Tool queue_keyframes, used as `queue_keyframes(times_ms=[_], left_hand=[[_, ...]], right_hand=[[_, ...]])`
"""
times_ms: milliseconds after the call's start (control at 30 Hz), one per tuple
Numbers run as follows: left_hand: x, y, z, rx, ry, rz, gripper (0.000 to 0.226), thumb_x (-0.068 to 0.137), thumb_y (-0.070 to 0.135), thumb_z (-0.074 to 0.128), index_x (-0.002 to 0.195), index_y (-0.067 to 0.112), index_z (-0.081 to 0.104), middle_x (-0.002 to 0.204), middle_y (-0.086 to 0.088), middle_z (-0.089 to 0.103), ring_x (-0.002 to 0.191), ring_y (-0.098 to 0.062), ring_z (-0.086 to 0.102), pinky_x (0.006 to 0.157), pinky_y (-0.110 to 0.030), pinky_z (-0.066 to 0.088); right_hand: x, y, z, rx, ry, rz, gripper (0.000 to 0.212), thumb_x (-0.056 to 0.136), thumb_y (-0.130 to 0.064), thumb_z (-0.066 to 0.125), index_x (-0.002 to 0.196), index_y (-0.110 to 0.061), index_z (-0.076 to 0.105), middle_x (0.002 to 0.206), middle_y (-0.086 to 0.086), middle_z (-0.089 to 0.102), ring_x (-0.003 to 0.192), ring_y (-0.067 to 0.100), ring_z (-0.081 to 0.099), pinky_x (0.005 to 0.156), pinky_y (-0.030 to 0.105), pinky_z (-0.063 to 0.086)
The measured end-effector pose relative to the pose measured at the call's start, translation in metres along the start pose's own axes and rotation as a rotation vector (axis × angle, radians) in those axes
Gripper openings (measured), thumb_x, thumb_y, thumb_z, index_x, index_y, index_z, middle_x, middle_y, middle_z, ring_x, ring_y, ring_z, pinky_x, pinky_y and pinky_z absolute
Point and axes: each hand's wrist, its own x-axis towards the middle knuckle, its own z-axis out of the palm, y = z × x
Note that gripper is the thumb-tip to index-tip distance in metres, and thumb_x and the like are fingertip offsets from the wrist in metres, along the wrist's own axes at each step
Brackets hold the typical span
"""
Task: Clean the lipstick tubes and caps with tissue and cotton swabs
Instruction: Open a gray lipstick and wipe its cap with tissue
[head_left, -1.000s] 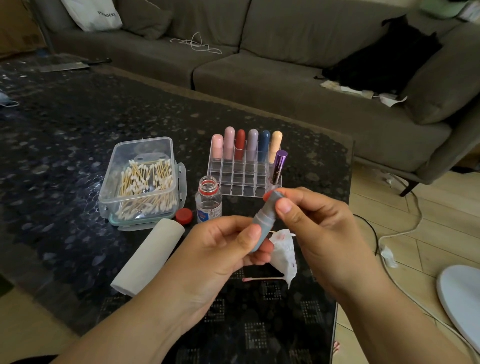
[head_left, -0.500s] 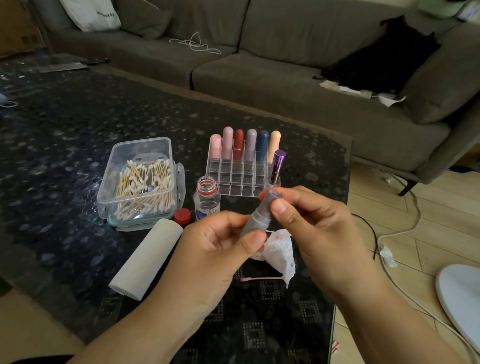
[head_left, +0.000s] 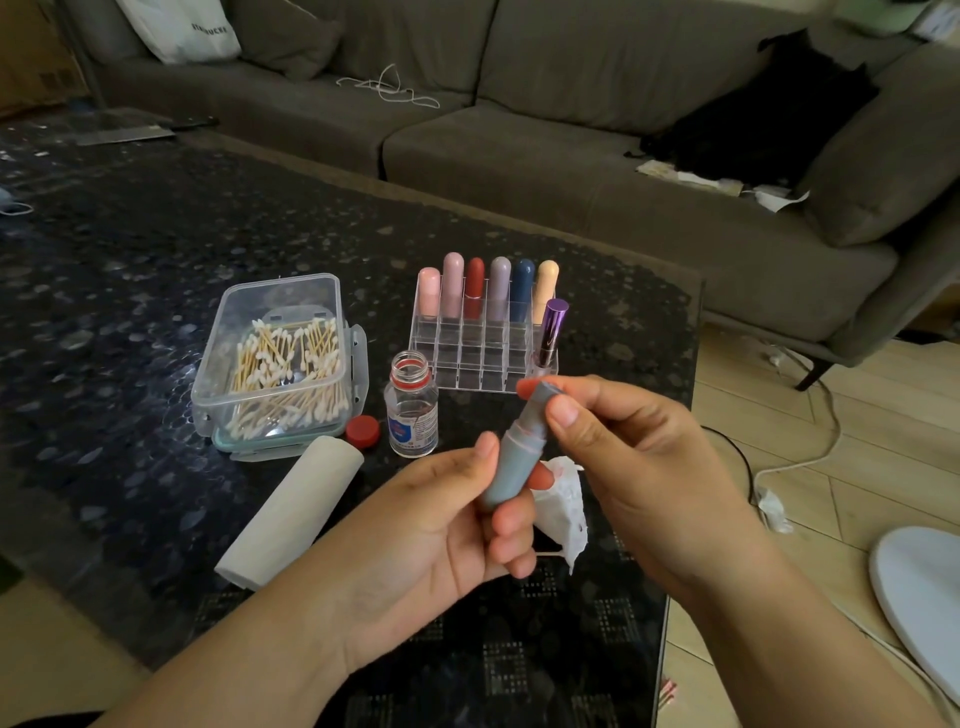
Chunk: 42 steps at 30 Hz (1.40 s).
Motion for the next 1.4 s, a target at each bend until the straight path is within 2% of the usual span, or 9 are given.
queue_keyframes(times_ms=[233, 433, 533, 633, 733, 900, 1033, 1233, 1400], left_hand=[[0.001, -0.004, -0.007, 0.084, 0.02, 0.098, 0.031, 0.08, 0.043, 0.068, 0.084, 0.013, 0.073, 0.067, -0.004, 0.056, 0.062, -0.012, 0.053, 0.066, -0.024, 0.05], [0.001, -0.005, -0.01, 0.073, 0.091, 0.189, 0.052, 0.057, 0.045, 0.085, 0.088, 0.004, 0.072, 0.069, -0.007, 0.062, 0.066, -0.014, 0.06, 0.068, -0.025, 0.053], [0.0, -0.004, -0.007, 0.084, 0.134, 0.195, 0.048, 0.06, 0.045, 0.084, 0.086, 0.006, 0.074, 0.069, -0.007, 0.062, 0.066, -0.014, 0.06, 0.068, -0.025, 0.053], [-0.002, -0.003, -0.003, 0.106, 0.188, 0.169, 0.033, 0.069, 0.04, 0.068, 0.08, 0.009, 0.075, 0.066, -0.008, 0.059, 0.062, -0.014, 0.058, 0.065, -0.024, 0.053], [-0.002, 0.002, -0.001, 0.083, 0.119, 0.064, 0.027, 0.076, 0.035, 0.06, 0.077, 0.013, 0.075, 0.063, -0.007, 0.056, 0.057, -0.013, 0.053, 0.061, -0.025, 0.051], [0.001, 0.002, -0.009, -0.007, -0.071, -0.024, 0.041, 0.071, 0.043, 0.078, 0.09, 0.007, 0.074, 0.065, -0.003, 0.055, 0.057, -0.011, 0.051, 0.063, -0.025, 0.05], [0.001, 0.0, -0.011, -0.038, -0.107, -0.04, 0.042, 0.07, 0.042, 0.079, 0.09, 0.006, 0.073, 0.065, -0.004, 0.056, 0.057, -0.011, 0.051, 0.062, -0.026, 0.05], [0.002, -0.002, -0.009, 0.015, -0.04, 0.079, 0.037, 0.067, 0.042, 0.08, 0.086, 0.01, 0.073, 0.067, -0.005, 0.059, 0.062, -0.011, 0.056, 0.067, -0.025, 0.051], [0.001, -0.004, -0.008, 0.062, 0.067, 0.191, 0.051, 0.059, 0.044, 0.084, 0.09, 0.005, 0.072, 0.072, -0.007, 0.063, 0.068, -0.013, 0.061, 0.07, -0.025, 0.053]], right_hand=[[-0.004, -0.003, 0.003, 0.006, -0.009, -0.083, 0.018, 0.08, -0.025, 0.063, 0.091, -0.018, 0.076, 0.081, 0.002, 0.067, 0.07, 0.011, 0.065, 0.068, 0.018, 0.051], [-0.004, -0.003, 0.007, -0.075, 0.015, -0.178, 0.015, 0.082, -0.023, 0.067, 0.095, -0.026, 0.073, 0.085, -0.009, 0.068, 0.083, 0.004, 0.066, 0.074, 0.013, 0.048], [-0.005, -0.002, 0.008, -0.114, 0.017, -0.202, 0.02, 0.081, -0.032, 0.063, 0.097, -0.026, 0.074, 0.088, -0.007, 0.068, 0.086, 0.005, 0.065, 0.075, 0.013, 0.048], [-0.005, -0.003, 0.009, -0.089, 0.027, -0.18, 0.013, 0.081, -0.024, 0.069, 0.092, -0.024, 0.075, 0.085, -0.002, 0.068, 0.079, 0.003, 0.066, 0.072, 0.012, 0.049], [-0.003, -0.005, 0.006, -0.018, 0.005, -0.086, 0.014, 0.077, -0.026, 0.067, 0.085, -0.021, 0.077, 0.078, 0.0, 0.07, 0.07, 0.007, 0.066, 0.067, 0.015, 0.05], [-0.003, -0.006, -0.001, 0.034, -0.04, -0.006, 0.023, 0.076, -0.026, 0.065, 0.096, -0.022, 0.075, 0.082, -0.002, 0.071, 0.074, 0.009, 0.065, 0.07, 0.016, 0.05], [-0.005, -0.008, -0.001, 0.02, -0.05, -0.033, 0.017, 0.079, -0.026, 0.068, 0.093, -0.021, 0.076, 0.084, 0.006, 0.068, 0.075, 0.009, 0.064, 0.071, 0.017, 0.05], [-0.009, -0.01, 0.006, -0.009, -0.001, -0.136, 0.016, 0.079, -0.022, 0.063, 0.089, -0.017, 0.075, 0.08, -0.002, 0.065, 0.068, 0.005, 0.065, 0.065, 0.014, 0.05], [-0.012, -0.011, 0.011, -0.111, 0.017, -0.225, 0.014, 0.08, -0.028, 0.07, 0.093, -0.025, 0.074, 0.086, -0.001, 0.066, 0.076, 0.001, 0.065, 0.068, 0.01, 0.048]])
